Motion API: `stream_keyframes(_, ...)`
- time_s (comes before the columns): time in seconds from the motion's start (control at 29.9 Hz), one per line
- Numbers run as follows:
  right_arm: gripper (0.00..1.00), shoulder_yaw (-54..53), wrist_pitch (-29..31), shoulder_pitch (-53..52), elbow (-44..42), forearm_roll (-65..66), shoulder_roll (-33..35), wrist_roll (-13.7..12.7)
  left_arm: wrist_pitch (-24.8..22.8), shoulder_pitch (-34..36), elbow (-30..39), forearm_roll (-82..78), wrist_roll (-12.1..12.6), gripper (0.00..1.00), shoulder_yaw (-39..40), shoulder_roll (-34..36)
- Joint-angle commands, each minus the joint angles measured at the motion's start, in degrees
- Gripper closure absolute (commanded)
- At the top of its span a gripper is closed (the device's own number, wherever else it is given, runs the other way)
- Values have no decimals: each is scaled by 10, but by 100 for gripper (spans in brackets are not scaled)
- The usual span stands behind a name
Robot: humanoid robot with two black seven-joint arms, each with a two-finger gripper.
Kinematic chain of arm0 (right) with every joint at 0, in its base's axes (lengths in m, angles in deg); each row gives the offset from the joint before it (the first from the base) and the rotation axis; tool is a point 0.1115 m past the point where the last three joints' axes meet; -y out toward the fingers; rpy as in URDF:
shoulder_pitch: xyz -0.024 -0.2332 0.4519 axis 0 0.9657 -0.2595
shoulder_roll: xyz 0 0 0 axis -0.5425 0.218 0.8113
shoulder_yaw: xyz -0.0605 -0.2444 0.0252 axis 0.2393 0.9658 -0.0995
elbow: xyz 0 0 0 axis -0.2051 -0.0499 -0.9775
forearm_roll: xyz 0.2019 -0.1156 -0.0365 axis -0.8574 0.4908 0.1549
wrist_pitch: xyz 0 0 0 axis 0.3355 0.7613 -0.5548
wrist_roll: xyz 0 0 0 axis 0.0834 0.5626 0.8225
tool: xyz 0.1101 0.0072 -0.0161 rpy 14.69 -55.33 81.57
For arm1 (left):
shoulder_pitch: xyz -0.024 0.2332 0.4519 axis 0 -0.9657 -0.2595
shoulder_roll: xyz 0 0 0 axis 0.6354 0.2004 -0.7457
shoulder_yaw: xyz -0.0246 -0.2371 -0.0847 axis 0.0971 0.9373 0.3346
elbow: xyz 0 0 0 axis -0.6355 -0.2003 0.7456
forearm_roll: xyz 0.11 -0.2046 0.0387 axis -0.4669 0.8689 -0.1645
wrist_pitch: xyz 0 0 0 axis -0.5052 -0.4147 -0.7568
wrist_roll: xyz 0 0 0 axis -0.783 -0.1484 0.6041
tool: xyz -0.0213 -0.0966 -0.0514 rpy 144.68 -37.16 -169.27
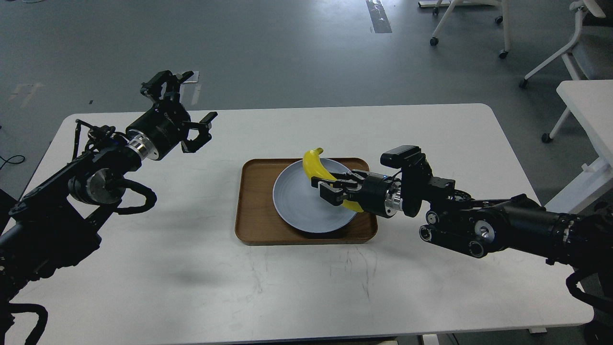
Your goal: Place banana on plate with both arms
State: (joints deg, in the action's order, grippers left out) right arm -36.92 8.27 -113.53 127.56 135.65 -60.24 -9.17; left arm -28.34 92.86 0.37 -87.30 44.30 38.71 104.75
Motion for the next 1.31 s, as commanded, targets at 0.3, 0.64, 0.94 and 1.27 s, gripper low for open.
stream_keyframes(0.3,46,2,-2,-3,-13,-26,-34,-7,-1,1,0,-1,-6,2,1,11)
stream_keyframes(0.64,31,2,-6,-6,17,-26,8,-1,-1,1,0,-1,-6,2,-2,8)
stream_keyframes(0.94,3,-90,-29,-23,21,-44,50,-3,0,1,0,0,-5,2,-2,5)
stream_keyframes(1.27,3,-225,-12,-18,20,-313,56,-8,2,6,0,-1,-4,2,-3,-8)
